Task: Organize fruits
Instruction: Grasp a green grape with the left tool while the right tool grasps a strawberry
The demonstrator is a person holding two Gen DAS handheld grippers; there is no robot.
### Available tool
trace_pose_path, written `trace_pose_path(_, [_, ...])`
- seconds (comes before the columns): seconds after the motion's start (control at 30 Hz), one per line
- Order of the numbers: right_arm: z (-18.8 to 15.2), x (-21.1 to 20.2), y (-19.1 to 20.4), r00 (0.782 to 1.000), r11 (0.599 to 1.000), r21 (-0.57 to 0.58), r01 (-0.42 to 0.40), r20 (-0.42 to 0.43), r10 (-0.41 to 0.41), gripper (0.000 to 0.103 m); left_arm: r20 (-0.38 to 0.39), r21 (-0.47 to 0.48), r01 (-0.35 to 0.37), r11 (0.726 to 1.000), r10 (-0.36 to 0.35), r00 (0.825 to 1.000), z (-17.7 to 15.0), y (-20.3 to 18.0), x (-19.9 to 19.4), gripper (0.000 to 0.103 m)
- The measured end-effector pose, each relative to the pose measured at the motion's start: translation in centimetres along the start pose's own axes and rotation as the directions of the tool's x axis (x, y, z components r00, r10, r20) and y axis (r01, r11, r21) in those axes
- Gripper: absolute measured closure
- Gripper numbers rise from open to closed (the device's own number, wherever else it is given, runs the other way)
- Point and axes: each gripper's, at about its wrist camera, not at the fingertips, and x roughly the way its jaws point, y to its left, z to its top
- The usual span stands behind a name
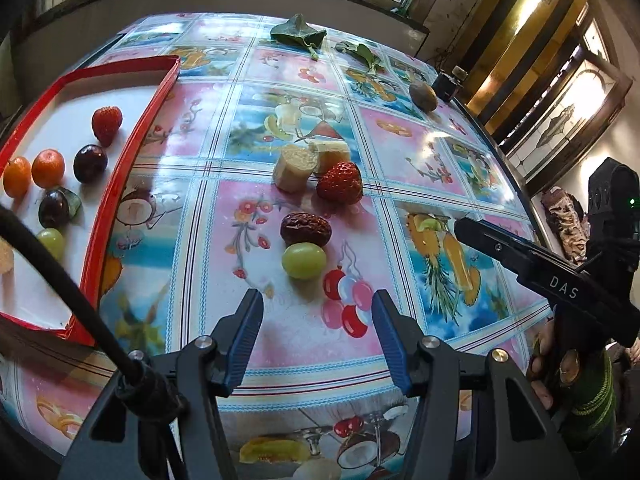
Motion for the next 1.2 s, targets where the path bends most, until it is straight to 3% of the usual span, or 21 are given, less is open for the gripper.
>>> trace_pose_path(0.3, [0.3,1.8,1.0,0.999,1.0,-0.025,0.003,-0.045,-0.004,0.043,0.023,-0.043,0.022,0.999,-0.021,1.0,0.1,1.6,-0.2,0.047])
trace_pose_path(0.77, [0.4,2.1,1.2,0.999,1.0,-0.024,-0.005,-0.04,0.004,0.043,-0.001,-0.043,-0.007,0.999,0.007,1.0,1.0,1.2,0.8,0.047])
trace_pose_path(1.1, [2.8,5.9,7.3,0.995,0.978,-0.196,-0.077,-0.082,0.062,0.043,0.003,0.003,-0.04,0.999,0.04,0.999,2.3,0.4,2.0,0.046])
trace_pose_path(1.2, [3.4,7.7,8.0,0.991,0.974,-0.204,-0.095,-0.117,0.072,0.048,0.005,0.004,-0.033,0.999,0.033,0.999,2.3,0.5,2.0,0.049])
